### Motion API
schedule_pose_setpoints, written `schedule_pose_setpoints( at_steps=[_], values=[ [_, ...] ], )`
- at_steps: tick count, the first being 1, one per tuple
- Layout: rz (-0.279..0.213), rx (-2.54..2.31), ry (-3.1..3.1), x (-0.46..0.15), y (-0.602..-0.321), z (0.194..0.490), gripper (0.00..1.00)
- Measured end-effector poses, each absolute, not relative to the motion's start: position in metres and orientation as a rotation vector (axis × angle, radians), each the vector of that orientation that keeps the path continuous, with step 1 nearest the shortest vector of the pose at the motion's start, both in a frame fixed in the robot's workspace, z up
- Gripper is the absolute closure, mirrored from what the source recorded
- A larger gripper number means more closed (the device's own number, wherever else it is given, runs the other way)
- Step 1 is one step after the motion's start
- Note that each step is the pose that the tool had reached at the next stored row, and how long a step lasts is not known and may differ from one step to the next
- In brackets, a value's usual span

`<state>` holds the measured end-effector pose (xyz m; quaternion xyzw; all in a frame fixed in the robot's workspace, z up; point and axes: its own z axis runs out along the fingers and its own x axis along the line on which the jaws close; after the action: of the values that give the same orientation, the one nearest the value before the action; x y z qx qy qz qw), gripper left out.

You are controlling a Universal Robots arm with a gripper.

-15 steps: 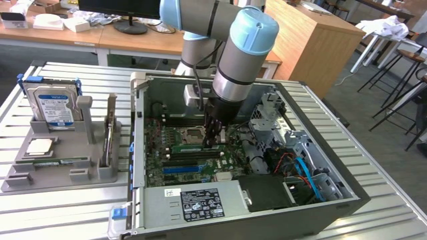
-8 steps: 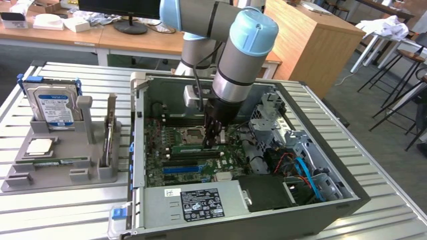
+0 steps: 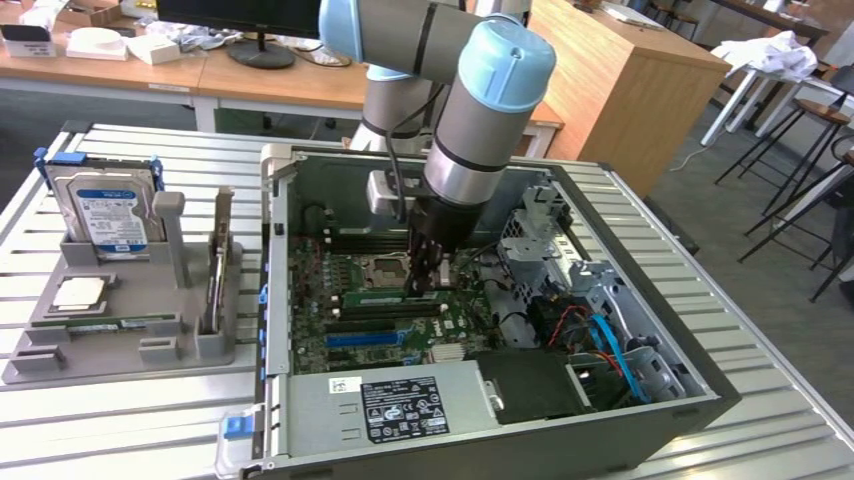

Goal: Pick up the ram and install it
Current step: 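Insert the ram into the slot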

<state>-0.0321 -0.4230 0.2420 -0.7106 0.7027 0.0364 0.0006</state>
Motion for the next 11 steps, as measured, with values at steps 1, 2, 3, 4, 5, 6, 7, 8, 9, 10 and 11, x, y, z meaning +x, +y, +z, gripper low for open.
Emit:
schedule_pose_setpoints(
  at_steps=[1, 2, 3, 4, 5, 6, 7, 8, 9, 10, 11],
  values=[
    [0.114, -2.232, 2.207, -0.0321, -0.4228, 0.2419, 0.89],
    [0.114, -2.232, 2.207, -0.0322, -0.4227, 0.2419, 0.89],
    [0.114, -2.232, 2.207, -0.0322, -0.4227, 0.2419, 0.89],
    [0.114, -2.232, 2.207, -0.0322, -0.4227, 0.2419, 0.89],
    [0.114, -2.232, 2.207, -0.0322, -0.4226, 0.2417, 0.89],
    [0.114, -2.232, 2.207, -0.0322, -0.4226, 0.2412, 0.89],
    [0.114, -2.232, 2.207, -0.0322, -0.4226, 0.2409, 0.89],
    [0.114, -2.232, 2.207, -0.0322, -0.4226, 0.2404, 0.89],
    [0.114, -2.232, 2.207, -0.0323, -0.4226, 0.2401, 0.89],
    [0.114, -2.232, 2.207, -0.0323, -0.4226, 0.2397, 0.89],
    [0.114, -2.232, 2.207, -0.0323, -0.4226, 0.2394, 0.89]
  ],
)
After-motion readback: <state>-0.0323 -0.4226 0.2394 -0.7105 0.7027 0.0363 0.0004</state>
